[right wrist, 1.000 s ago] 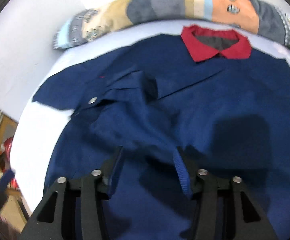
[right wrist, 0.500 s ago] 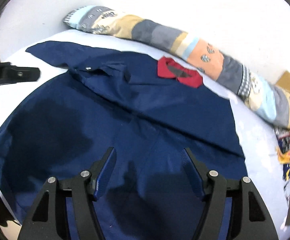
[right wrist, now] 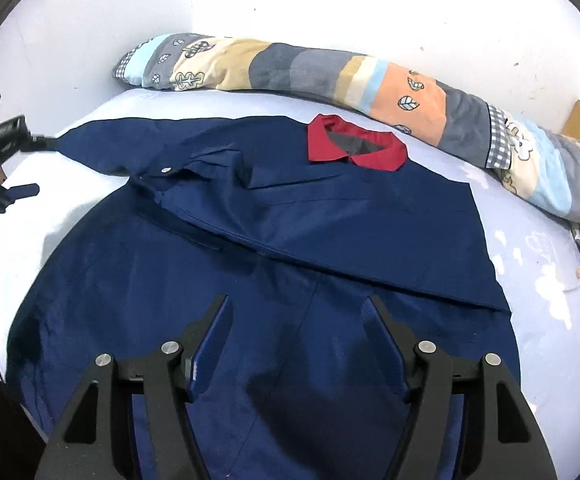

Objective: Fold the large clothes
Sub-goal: 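Grasp the other sleeve cuff with the left gripper and lift it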

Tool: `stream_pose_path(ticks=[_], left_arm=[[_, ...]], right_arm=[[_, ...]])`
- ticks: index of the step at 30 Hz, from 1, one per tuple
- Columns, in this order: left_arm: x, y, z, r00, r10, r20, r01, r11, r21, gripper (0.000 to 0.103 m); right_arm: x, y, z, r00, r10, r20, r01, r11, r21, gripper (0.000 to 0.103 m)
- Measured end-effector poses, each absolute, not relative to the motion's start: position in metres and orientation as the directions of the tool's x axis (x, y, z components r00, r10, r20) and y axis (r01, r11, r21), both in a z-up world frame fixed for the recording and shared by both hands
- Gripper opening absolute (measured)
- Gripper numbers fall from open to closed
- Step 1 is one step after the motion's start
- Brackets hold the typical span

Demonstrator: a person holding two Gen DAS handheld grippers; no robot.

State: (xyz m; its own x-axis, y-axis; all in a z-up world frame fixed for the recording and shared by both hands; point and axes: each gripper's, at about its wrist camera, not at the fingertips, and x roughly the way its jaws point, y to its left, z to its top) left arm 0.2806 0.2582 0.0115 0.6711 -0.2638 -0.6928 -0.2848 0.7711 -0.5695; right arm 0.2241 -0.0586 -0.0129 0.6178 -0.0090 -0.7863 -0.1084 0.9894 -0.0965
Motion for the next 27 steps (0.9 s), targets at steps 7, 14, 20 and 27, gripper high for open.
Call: stream_pose_path(ticks=[7, 14, 20, 27], left_arm=[[0.265, 0.441, -0.007, 0.794, -0.238, -0.56, -0.399, 0.492, -0.774, 0.089], [0.288, 0.525, -0.056, 0.812, -0.171, -0.558, -0.432, 0.468, -0.771, 0.072], [0.341, 0.567, -0.083, 0.838, -0.168, -0.52, -0.402, 0.455, -0.795, 0.06], [0.404, 0.583, -0.088, 0.846, -0.059, -0.53, -0.453, 0.446, -0.772, 0.008]], right_arm=[[0.219, -0.058, -0.01, 0.617, 0.014, -0.787, -0.125, 0.989, -0.081, 0.069], [0.226, -0.063, -0.02, 0.583, 0.029, -0.812, -0.107, 0.993, -0.041, 0.069], [0.236, -0.063, -0.032, 0.568, 0.01, -0.823, -0.092, 0.994, -0.052, 0.069], [0.243, -0.075, -0.04, 0.575, -0.024, -0.818, -0.033, 0.998, -0.053, 0.069]])
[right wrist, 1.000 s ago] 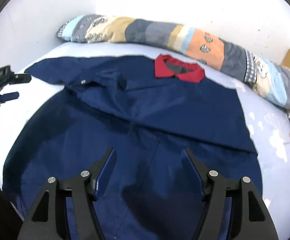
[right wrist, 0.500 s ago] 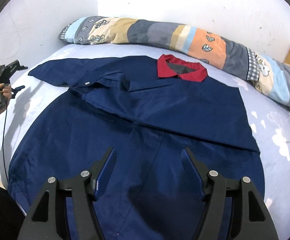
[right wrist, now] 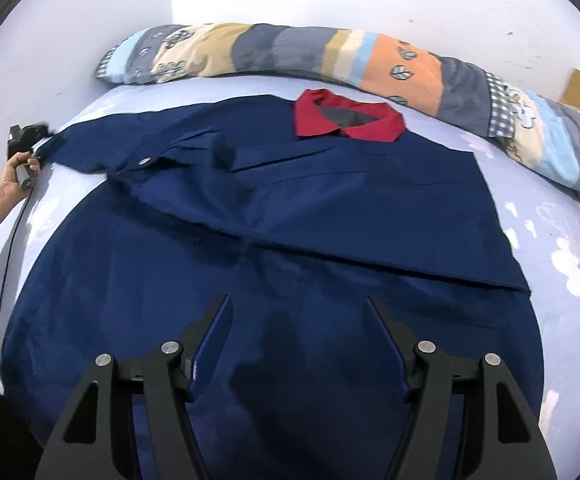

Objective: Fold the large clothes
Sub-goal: 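Grasp the other sleeve cuff with the left gripper and lift it, then lay the held sleeve across the jacket body with the left gripper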

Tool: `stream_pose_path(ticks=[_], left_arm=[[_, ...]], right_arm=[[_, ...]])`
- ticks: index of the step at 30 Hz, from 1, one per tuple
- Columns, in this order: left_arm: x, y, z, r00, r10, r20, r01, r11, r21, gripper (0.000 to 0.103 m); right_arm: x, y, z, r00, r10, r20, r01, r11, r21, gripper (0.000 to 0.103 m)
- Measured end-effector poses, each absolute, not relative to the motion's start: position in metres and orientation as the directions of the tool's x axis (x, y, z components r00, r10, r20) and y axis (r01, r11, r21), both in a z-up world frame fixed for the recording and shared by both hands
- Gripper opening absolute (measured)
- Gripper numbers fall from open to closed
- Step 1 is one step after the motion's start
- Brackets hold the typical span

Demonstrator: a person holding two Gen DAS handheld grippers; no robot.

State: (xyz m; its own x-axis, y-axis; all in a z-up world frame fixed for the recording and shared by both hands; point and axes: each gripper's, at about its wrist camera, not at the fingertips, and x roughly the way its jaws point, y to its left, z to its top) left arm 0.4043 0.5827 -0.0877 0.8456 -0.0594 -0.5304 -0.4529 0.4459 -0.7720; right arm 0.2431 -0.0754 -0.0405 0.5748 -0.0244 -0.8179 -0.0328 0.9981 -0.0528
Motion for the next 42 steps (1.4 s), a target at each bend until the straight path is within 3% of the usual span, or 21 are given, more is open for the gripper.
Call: stream_pose_path(ticks=[1, 10, 20, 28, 35, 42], left_arm=[[0.406, 0.58, -0.088, 0.855, -0.076, -0.514, -0.431, 0.449, -0.783, 0.003], [0.389, 0.527, 0.001, 0.897, -0.121, -0.425, -0.258, 0.638, -0.726, 0.003], [0.329, 0.422, 0.158, 0.889, -0.298, -0.348, -0.026, 0.727, -0.687, 0.003], [0.245, 0.304, 0.244, 0.818, -0.484, -0.312, 0.182, 0.732, -0.657, 0.004], [0.203, 0.193, 0.239, 0.697, -0.591, -0.406, 0.286, 0.748, -0.598, 0.005], [0.228, 0.076, 0.149, 0.561, -0.58, -0.591, 0.296, 0.807, -0.512, 0.005]], right_arm=[[0.244, -0.079, -0.041, 0.574, -0.027, -0.818, -0.016, 0.999, -0.043, 0.069], [0.238, -0.13, -0.016, 0.62, -0.001, -0.784, 0.159, 0.979, 0.125, 0.069], [0.207, -0.183, 0.03, 0.727, -0.083, -0.682, 0.278, 0.943, 0.181, 0.069], [0.174, -0.225, 0.059, 0.786, -0.138, -0.603, 0.33, 0.918, 0.22, 0.069], [0.149, -0.267, 0.069, 0.804, -0.157, -0.574, 0.382, 0.875, 0.296, 0.069], [0.138, -0.29, 0.075, 0.818, -0.167, -0.551, 0.406, 0.846, 0.346, 0.071]])
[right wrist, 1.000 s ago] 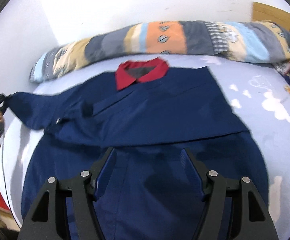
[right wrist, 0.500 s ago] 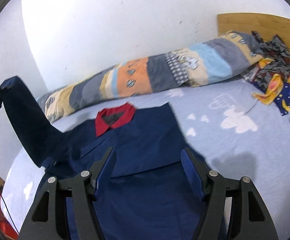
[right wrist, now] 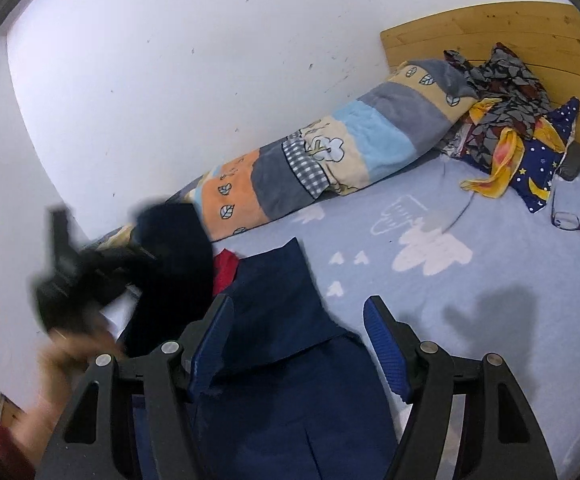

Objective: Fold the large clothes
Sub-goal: 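Lay the held sleeve across the jacket body with the left gripper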

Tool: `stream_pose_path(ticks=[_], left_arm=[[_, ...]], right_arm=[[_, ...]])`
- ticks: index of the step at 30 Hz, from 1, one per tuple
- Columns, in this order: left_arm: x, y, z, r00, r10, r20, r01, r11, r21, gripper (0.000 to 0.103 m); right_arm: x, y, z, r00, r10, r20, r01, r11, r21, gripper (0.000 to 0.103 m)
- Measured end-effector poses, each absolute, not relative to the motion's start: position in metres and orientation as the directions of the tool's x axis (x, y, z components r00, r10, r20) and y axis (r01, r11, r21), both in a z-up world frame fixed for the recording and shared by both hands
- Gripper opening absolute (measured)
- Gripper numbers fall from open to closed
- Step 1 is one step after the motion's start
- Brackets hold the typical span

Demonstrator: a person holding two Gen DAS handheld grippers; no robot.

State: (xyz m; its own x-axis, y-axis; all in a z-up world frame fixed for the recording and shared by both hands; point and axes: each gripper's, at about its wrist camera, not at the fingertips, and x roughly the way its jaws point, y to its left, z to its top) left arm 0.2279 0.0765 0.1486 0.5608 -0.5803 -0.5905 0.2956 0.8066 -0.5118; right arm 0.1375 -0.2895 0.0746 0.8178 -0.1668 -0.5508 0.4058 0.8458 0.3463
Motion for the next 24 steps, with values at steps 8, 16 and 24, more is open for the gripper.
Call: stream_pose_path(ticks=[8, 16, 24], left_arm=[[0.273, 0.004, 0.044, 0.437, -0.448, -0.78, 0.284, 0.892, -0.353, 0.026], [0.239, -0.018, 0.05, 0.399, -0.414, -0.818, 0.446, 0.867, -0.221, 0.071], [0.242, 0.04, 0.085, 0.507, -0.34, -0.792, 0.474, 0.877, -0.074, 0.074]], right_arm=[[0.134, -0.302, 0.073, 0.815, -0.16, -0.557, 0.418, 0.828, 0.374, 0.071], [0.128, -0.311, 0.072, 0.813, -0.169, -0.557, 0.442, 0.802, 0.402, 0.071], [0.135, -0.308, 0.066, 0.794, -0.162, -0.586, 0.454, 0.799, 0.395, 0.071]])
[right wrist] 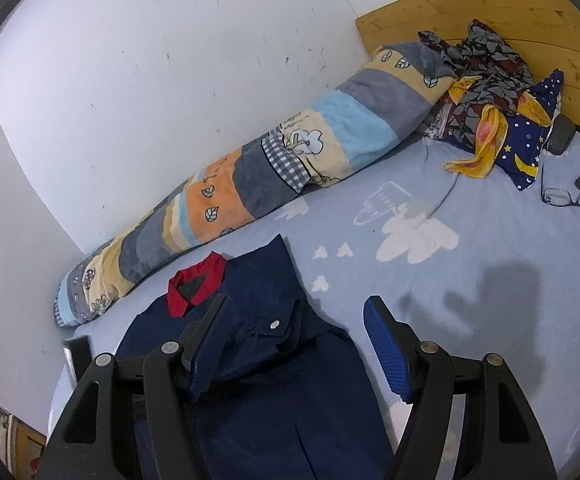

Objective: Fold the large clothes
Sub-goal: 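Lay the held sleeve across the jacket body with the left gripper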

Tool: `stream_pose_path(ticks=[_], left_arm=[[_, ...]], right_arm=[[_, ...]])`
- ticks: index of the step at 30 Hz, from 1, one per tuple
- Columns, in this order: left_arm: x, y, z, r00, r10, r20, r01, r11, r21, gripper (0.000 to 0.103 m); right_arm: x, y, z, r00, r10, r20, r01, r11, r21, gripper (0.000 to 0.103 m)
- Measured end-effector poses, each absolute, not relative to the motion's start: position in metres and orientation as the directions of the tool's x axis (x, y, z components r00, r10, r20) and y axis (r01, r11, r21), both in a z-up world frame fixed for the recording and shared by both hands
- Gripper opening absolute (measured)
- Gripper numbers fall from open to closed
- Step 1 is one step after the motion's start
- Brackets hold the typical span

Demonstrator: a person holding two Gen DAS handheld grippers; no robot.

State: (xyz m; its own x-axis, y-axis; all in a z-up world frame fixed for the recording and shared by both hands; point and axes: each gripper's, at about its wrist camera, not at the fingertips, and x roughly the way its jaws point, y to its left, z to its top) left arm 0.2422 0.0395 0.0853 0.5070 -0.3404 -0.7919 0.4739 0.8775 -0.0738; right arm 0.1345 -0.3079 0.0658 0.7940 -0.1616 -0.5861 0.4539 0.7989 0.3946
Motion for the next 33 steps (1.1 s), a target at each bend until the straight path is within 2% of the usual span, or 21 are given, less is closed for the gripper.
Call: stream_pose_path(ticks=[3, 7, 11, 15, 19, 21, 24, 27, 29, 33], left_arm=[[0.274, 0.093, 0.075, 0.546, -0.22, -0.809, 0.3, 0.952, -0.057, 0.074], [0.303, 0.162, 0.035, 0.508, -0.042, -0.86, 0.043, 0.999, -0.024, 0.073], [0.308, 0.186, 0.023, 0.511, -0.012, -0.86, -0.063, 0.997, -0.052, 0.073], [0.299, 0.169, 0.037, 0.575, -0.024, -0.818, -0.062, 0.995, -0.073, 0.071], [0.297, 0.123, 0.045, 0.635, -0.056, -0.77, 0.041, 0.998, -0.039, 0.072], [0.304, 0.1, 0.038, 0.623, -0.068, -0.779, 0.088, 0.996, -0.016, 0.072], [0.325, 0.085, 0.016, 0.574, -0.036, -0.818, 0.092, 0.995, 0.022, 0.072], [0.346, 0.086, -0.006, 0.511, -0.043, -0.859, 0.064, 0.998, -0.012, 0.074], [0.346, 0.079, -0.007, 0.52, -0.073, -0.851, 0.068, 0.997, -0.044, 0.074], [0.333, 0.078, 0.004, 0.534, -0.069, -0.843, 0.072, 0.997, -0.036, 0.072]], right_arm=[[0.14, -0.305, 0.06, 0.776, -0.158, -0.61, 0.46, 0.804, 0.377, 0.071], [0.147, -0.303, 0.054, 0.762, -0.143, -0.632, 0.463, 0.802, 0.376, 0.071], [0.154, -0.301, 0.048, 0.749, -0.146, -0.646, 0.467, 0.809, 0.358, 0.071], [0.176, -0.288, 0.037, 0.734, -0.126, -0.668, 0.439, 0.838, 0.324, 0.071], [0.22, -0.268, 0.007, 0.698, -0.034, -0.716, 0.352, 0.886, 0.302, 0.07], [0.24, -0.261, -0.013, 0.655, 0.007, -0.756, 0.319, 0.904, 0.285, 0.066], [0.257, -0.26, -0.046, 0.561, -0.014, -0.828, 0.325, 0.923, 0.205, 0.066], [0.258, -0.272, -0.083, 0.419, -0.019, -0.908, 0.381, 0.911, 0.157, 0.066], [0.252, -0.276, -0.088, 0.407, -0.011, -0.913, 0.402, 0.9, 0.168, 0.066], [0.238, -0.257, -0.063, 0.435, -0.08, -0.897, 0.361, 0.928, 0.092, 0.066]])
